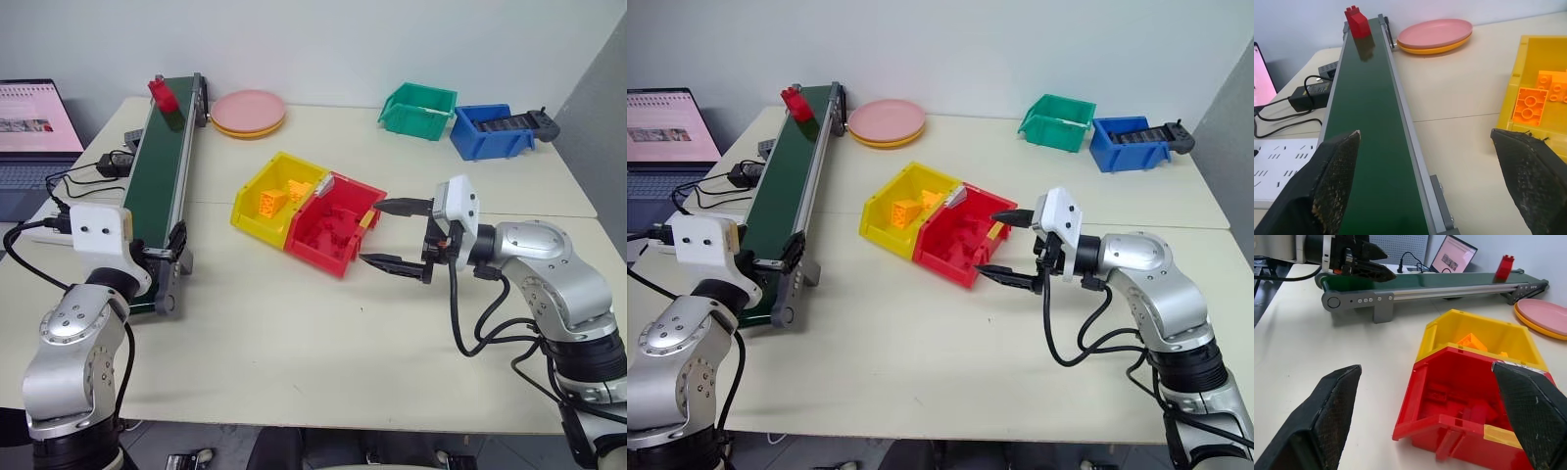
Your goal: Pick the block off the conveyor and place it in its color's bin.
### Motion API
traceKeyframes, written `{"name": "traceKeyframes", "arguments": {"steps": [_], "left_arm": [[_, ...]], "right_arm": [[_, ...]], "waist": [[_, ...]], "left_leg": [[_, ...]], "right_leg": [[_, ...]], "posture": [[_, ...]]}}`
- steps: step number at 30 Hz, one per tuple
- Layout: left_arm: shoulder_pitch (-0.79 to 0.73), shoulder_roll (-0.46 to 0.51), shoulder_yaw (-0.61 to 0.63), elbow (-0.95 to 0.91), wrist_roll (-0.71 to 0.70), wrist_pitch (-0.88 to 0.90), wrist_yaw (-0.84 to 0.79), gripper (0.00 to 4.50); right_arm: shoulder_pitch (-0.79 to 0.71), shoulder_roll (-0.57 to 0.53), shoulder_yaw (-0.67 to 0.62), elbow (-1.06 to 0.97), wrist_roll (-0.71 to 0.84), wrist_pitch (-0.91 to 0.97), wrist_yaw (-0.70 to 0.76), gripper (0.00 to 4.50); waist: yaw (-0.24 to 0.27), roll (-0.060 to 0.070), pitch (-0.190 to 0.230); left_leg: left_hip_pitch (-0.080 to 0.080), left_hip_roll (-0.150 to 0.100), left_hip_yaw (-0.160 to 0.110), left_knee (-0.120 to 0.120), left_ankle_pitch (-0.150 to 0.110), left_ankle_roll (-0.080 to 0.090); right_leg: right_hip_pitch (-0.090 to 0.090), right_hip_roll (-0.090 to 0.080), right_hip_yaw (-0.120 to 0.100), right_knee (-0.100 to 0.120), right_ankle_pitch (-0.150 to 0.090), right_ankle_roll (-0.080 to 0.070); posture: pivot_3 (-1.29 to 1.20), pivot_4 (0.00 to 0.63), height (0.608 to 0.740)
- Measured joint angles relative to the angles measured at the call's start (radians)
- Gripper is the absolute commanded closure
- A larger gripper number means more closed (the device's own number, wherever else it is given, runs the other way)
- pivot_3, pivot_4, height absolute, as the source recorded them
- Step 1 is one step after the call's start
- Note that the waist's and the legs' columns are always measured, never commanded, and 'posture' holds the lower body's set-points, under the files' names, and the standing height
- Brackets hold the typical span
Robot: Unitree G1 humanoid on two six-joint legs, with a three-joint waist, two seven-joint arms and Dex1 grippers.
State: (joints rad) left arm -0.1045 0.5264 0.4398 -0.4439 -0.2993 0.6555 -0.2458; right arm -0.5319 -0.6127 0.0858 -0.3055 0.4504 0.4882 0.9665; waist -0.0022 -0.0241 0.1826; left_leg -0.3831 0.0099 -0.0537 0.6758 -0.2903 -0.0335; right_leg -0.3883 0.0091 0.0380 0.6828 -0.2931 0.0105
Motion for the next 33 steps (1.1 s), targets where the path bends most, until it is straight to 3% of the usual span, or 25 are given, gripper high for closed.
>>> {"name": "traceKeyframes", "arguments": {"steps": [33], "left_arm": [[0.009, 0.029, 0.068, 0.035, -0.073, -0.005, -0.024, 0.05]], "right_arm": [[-0.048, 0.032, -0.006, 0.005, 0.079, -0.009, 0.042, 0.00]], "waist": [[0.000, 0.000, 0.000]], "left_leg": [[0.000, 0.000, 0.000, 0.000, 0.000, 0.000]], "right_leg": [[0.000, 0.000, 0.000, 0.000, 0.000, 0.000]], "posture": [[0.00, 0.150, 0.740]]}}
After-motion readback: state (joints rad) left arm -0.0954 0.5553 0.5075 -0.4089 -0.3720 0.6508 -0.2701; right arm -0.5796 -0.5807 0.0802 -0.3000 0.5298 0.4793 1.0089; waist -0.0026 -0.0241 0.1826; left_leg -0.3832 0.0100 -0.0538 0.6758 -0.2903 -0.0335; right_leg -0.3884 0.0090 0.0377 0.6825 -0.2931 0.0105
